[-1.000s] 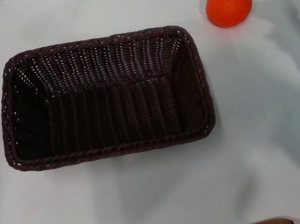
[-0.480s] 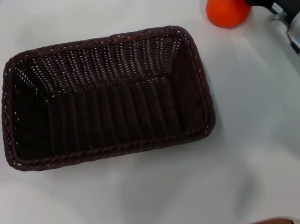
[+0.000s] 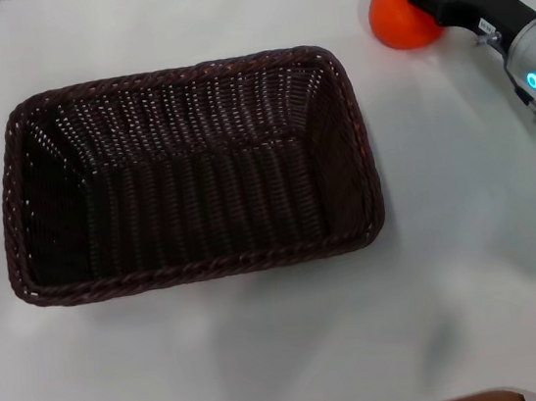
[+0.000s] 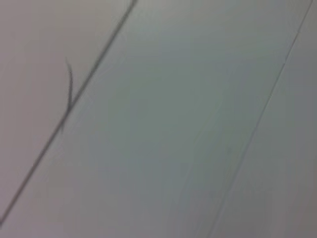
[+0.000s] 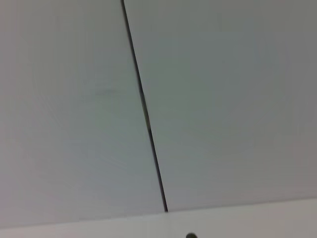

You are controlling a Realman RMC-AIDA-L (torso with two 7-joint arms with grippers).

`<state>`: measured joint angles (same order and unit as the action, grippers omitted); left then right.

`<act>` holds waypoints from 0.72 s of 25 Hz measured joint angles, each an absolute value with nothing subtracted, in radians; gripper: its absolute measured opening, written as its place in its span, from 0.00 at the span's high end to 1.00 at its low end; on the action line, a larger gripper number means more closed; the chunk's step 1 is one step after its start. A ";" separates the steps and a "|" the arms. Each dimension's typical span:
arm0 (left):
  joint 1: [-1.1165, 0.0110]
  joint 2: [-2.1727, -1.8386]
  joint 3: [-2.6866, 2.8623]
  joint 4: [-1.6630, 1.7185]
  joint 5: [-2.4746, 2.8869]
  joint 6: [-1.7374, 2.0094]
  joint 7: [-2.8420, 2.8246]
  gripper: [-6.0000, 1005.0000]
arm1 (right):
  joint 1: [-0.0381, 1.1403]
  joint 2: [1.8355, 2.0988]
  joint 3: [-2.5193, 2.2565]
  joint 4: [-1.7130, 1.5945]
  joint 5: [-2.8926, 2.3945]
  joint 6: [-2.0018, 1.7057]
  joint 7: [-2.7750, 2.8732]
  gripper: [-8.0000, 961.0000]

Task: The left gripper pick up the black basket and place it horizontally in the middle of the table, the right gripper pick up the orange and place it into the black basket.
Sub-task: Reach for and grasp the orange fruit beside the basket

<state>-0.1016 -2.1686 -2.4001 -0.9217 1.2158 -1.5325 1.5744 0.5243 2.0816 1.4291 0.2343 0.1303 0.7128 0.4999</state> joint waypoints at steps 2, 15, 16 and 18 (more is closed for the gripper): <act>-0.104 -2.167 -2.401 -0.866 1.165 -1.548 1.632 0.21 | 0.534 2.082 1.426 0.236 0.129 0.686 0.500 0.08; -0.106 -2.165 -2.401 -0.803 1.139 -1.583 1.659 0.22 | 0.562 2.085 1.426 0.236 0.127 0.662 0.494 0.48; -0.106 -2.164 -2.401 -0.800 1.139 -1.585 1.660 0.22 | 0.562 2.085 1.426 0.236 0.127 0.663 0.494 0.56; -0.106 -2.164 -2.402 -0.797 1.139 -1.586 1.660 0.22 | 0.559 2.085 1.427 0.236 0.127 0.667 0.494 0.66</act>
